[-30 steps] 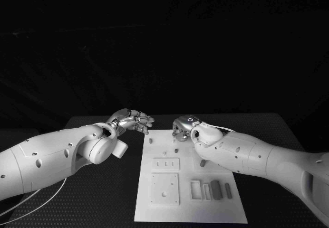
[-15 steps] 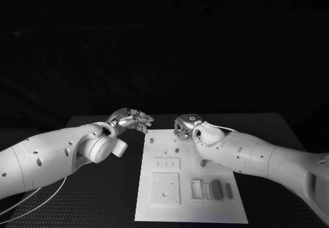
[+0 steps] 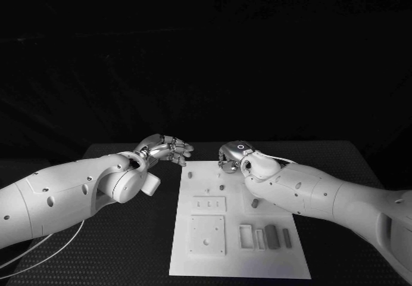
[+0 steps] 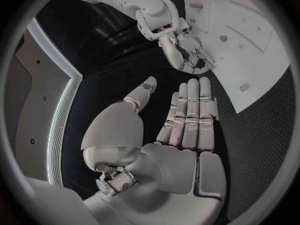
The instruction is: Assemble the parts on the task board
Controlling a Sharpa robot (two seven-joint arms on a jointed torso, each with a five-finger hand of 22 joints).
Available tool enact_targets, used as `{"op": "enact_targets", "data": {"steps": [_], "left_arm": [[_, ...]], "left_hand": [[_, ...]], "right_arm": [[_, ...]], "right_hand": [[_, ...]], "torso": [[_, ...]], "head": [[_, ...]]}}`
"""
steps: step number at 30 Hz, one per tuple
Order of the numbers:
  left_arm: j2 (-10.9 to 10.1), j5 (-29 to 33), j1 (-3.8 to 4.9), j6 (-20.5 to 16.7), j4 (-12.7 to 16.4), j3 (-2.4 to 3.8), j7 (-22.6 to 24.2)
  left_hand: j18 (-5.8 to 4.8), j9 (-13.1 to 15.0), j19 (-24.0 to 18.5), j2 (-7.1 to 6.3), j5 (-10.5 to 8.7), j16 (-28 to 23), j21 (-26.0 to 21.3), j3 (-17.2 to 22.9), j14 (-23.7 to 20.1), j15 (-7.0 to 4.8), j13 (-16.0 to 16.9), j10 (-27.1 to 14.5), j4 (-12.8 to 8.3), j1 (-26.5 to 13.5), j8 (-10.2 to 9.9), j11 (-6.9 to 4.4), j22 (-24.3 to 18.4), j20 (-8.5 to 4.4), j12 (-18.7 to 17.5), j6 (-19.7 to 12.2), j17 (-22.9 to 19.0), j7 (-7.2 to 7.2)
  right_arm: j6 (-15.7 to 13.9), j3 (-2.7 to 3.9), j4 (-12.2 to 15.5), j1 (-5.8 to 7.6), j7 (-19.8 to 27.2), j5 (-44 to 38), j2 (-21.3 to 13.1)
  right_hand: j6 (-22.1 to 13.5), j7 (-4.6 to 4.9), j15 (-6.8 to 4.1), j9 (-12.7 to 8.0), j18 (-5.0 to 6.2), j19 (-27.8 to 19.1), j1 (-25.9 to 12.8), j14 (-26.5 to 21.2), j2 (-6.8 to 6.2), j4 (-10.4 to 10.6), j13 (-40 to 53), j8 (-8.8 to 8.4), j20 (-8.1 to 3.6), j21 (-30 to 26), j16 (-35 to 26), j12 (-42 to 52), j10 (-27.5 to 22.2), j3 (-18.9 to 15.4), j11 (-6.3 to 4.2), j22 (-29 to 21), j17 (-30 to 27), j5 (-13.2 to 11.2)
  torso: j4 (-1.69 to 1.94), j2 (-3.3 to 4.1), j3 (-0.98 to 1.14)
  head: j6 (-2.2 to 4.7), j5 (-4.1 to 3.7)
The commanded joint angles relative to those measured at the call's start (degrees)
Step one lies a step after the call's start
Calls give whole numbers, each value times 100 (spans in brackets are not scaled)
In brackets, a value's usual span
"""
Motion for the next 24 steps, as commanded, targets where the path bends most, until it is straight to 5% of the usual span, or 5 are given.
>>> {"op": "enact_targets", "data": {"steps": [1,24], "left_arm": [[22,28,10,80,-4,6,34],[25,28,10,90,-41,6,31]], "left_hand": [[88,6,-3,17,-14,-32,-34,-14,-16,-9,6,-3,-5,-39,-40,24,9,-30,-22,25,8,4],[74,19,-1,20,-14,-40,-42,-14,-14,-9,21,-3,-7,-41,-52,26,11,-42,-40,26,14,3]], "right_arm": [[56,-3,-3,-9,58,-13,32],[164,-4,40,-42,81,38,17]], "right_hand": [[5,23,-11,5,65,23,15,44,-45,5,8,-10,-24,34,29,30,21,23,38,118,0,20],[4,26,-7,6,65,23,4,48,-48,13,8,-18,-24,35,31,31,21,22,41,116,-3,20]], "torso": [[-8,14,0],[-16,14,-4]], "head": [[-20,6],[-85,26]]}}
